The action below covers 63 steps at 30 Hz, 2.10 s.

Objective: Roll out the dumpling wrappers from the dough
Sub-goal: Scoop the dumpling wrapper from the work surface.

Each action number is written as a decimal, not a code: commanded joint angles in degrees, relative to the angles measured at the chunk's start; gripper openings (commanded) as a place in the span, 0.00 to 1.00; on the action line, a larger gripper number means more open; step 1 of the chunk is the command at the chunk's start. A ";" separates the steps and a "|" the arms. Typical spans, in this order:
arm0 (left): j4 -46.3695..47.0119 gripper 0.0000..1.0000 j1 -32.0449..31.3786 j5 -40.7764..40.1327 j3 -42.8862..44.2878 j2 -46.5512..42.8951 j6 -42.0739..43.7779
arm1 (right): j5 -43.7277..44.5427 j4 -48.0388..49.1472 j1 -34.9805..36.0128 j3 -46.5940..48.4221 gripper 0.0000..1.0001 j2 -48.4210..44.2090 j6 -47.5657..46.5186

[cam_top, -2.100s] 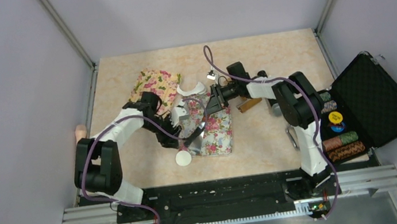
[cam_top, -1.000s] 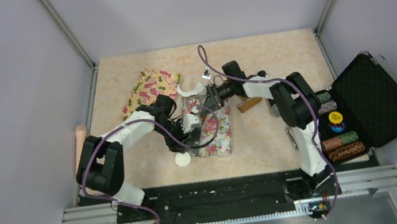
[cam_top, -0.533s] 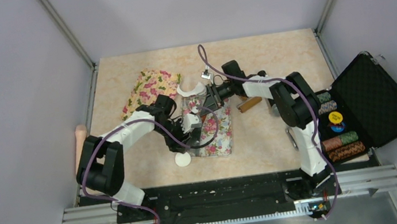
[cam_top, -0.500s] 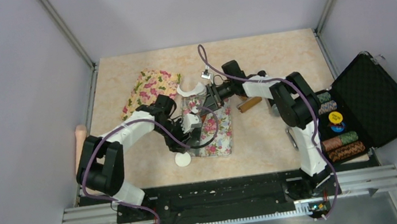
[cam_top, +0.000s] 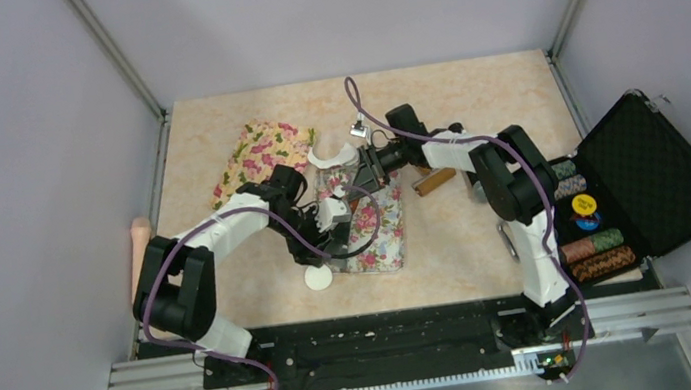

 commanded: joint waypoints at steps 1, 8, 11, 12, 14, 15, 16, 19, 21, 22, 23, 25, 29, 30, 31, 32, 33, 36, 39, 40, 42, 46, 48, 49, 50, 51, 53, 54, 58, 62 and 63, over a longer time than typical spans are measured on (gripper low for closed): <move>-0.12 0.50 -0.29 1.63 0.77 -0.50 -0.10 | -3.28 2.13 0.70 4.62 0.00 -0.62 2.91; 0.60 0.50 -0.26 1.90 0.50 -0.94 -0.65 | -2.52 6.35 -0.32 4.32 0.00 0.44 8.37; 0.98 0.50 -0.27 1.68 0.34 -1.11 -0.92 | -2.87 6.93 -0.36 3.89 0.00 0.74 8.83; 1.01 0.50 -0.29 1.65 0.33 -1.20 -1.03 | -3.14 7.52 -0.38 3.56 0.00 0.81 9.42; 1.04 0.51 -0.26 1.54 0.40 -1.23 -1.08 | -3.95 8.68 -0.35 3.11 0.00 0.91 10.43; 1.01 0.51 -0.29 1.55 0.41 -1.29 -1.06 | -4.25 8.64 -0.38 3.02 0.00 0.92 10.47; 1.02 0.51 -0.24 1.56 0.44 -1.33 -1.13 | -4.50 8.47 -0.38 2.94 0.00 0.78 10.31; 1.24 0.51 -0.26 1.69 0.42 -1.85 -1.45 | -2.75 1.47 -0.35 3.81 0.00 -0.26 4.24; 1.36 0.51 -0.21 1.96 0.34 -2.41 -1.61 | -0.24 -7.11 -0.36 5.78 0.00 -0.72 -3.27; 1.42 0.51 -0.21 2.01 0.33 -2.68 -1.66 | 0.74 -9.88 -0.39 6.99 0.00 -0.72 -6.71; 1.38 0.51 -0.21 2.16 0.39 -2.93 -1.71 | 1.14 -11.61 -0.37 7.38 0.00 -0.73 -8.08; 1.29 0.52 -0.23 1.98 0.50 -3.25 -1.77 | 1.00 -13.37 -0.39 7.84 0.00 -0.52 -8.94; 1.19 0.52 -0.14 1.65 0.69 -3.55 -1.78 | -0.24 -15.10 -0.39 8.77 0.00 -0.23 -8.90; 1.18 0.52 -0.16 1.64 0.68 -3.59 -1.79 | -0.29 -15.81 -0.39 9.13 0.00 -0.34 -9.12; 1.04 0.52 -0.15 1.64 0.68 -3.65 -1.81 | -0.34 -17.16 -0.39 9.56 0.00 -0.38 -9.56; 0.96 0.52 -0.19 1.57 0.61 -3.67 -1.79 | -0.51 -18.14 -0.38 10.12 0.00 -0.35 -10.09; 0.90 0.52 -0.18 1.56 0.59 -3.74 -1.74 | -0.40 -19.16 -0.39 10.51 0.00 -0.41 -10.59; 0.60 0.52 -0.14 1.40 0.53 -3.72 -1.51 | 0.04 -22.34 -0.28 11.62 0.00 -0.43 -12.35; 0.50 0.52 -0.19 1.29 0.35 -3.62 -1.37 | 0.95 -24.51 -0.05 11.99 0.00 -0.40 -14.22; 0.54 0.52 -0.21 1.29 0.21 -3.65 -1.33 | 1.03 -24.59 0.09 11.85 0.00 -0.40 -14.37; 0.73 0.52 -0.14 1.01 -0.10 -3.52 -1.33 | 1.23 -24.63 0.28 11.48 0.00 -0.22 -14.64; 1.36 0.52 -0.18 0.12 -1.30 -3.43 -1.19 | 1.16 -24.51 0.90 11.22 0.00 0.49 -15.19; 1.46 0.52 -0.29 -0.21 -1.64 -3.20 -1.02 | 0.92 -24.48 0.99 11.47 0.00 0.84 -15.09; 1.46 0.52 -0.25 -0.25 -1.75 -3.06 -0.99 | 0.86 -24.50 1.01 11.63 0.00 0.91 -14.96; 1.46 0.52 -0.28 -0.21 -1.93 -2.93 -0.92 | 0.88 -24.50 1.10 11.81 0.00 1.04 -14.91; 1.58 0.52 -0.24 -0.20 -2.02 -2.82 -0.89 | 0.88 -24.43 1.22 11.94 0.00 1.01 -14.94; 1.99 0.52 -0.21 -0.16 -2.38 -2.60 -0.93 | 0.77 -24.47 1.34 12.20 0.00 1.16 -14.85; 2.21 0.52 -0.25 -0.12 -2.54 -2.50 -1.03 | 0.76 -24.48 1.43 12.30 0.00 1.23 -14.75; 2.34 0.52 -0.24 0.19 -2.54 -2.13 -1.06 | 0.68 -24.46 2.02 12.40 0.00 1.80 -14.77; 2.34 0.52 -0.28 0.40 -2.49 -2.18 -1.15 | 0.27 -24.35 2.42 12.50 0.00 2.14 -14.70; 2.36 0.52 -0.28 0.41 -2.49 -2.15 -1.15 | 0.24 -24.18 2.50 12.46 0.00 2.08 -14.55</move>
